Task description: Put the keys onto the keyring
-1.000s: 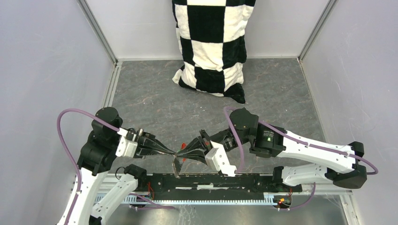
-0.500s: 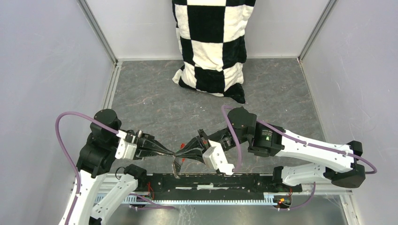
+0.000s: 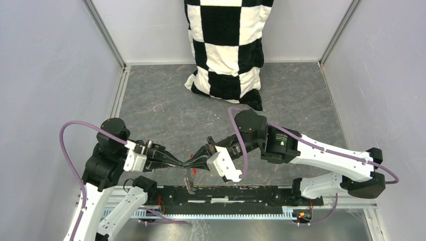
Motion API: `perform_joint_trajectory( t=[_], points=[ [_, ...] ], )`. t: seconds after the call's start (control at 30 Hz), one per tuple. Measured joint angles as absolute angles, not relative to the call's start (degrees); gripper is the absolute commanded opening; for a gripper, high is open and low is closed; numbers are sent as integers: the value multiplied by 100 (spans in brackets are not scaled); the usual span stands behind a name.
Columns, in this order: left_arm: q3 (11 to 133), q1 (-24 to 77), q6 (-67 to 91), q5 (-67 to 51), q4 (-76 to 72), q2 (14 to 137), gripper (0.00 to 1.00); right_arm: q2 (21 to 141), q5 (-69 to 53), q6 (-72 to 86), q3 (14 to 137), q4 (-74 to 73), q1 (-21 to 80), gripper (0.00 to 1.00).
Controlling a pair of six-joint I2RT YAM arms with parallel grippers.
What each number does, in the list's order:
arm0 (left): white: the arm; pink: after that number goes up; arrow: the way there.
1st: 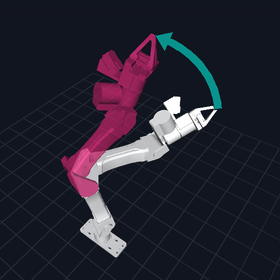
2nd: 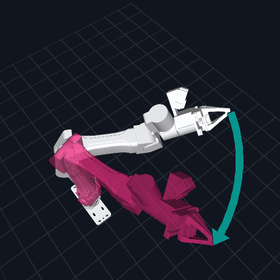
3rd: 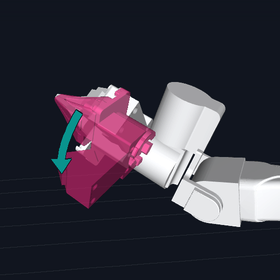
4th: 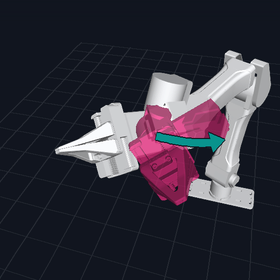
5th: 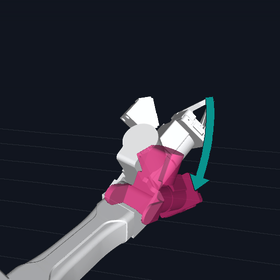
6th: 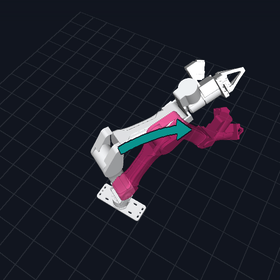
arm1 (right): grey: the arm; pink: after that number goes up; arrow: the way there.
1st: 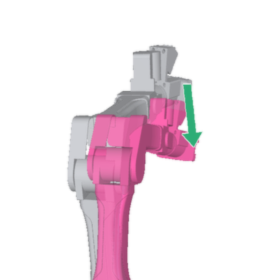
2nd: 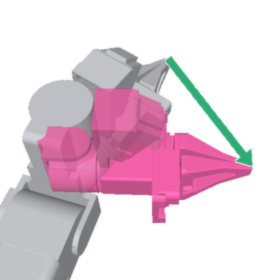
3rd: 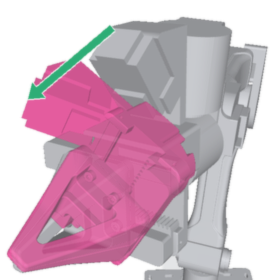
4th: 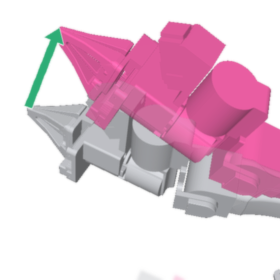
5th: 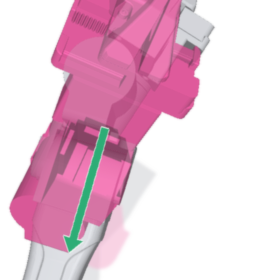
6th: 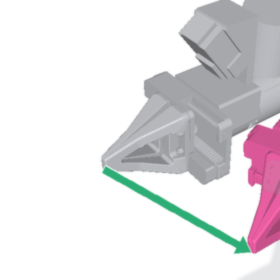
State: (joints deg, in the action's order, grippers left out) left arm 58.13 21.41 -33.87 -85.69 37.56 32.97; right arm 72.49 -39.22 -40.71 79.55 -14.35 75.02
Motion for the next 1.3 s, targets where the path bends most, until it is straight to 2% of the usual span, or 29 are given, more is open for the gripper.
perform_joint_trajectory(
  t=[1.13,1.3],
  points=[
    [5767,2141,-3361,-8064,3758,3157,2,7019,-3599,-3942,7776,-1559,7513,0],
    [5756,2141,-3363,-8156,3758,3159,2,7161,-3618,-3944,8042,-1793,7518,0]
  ],
)
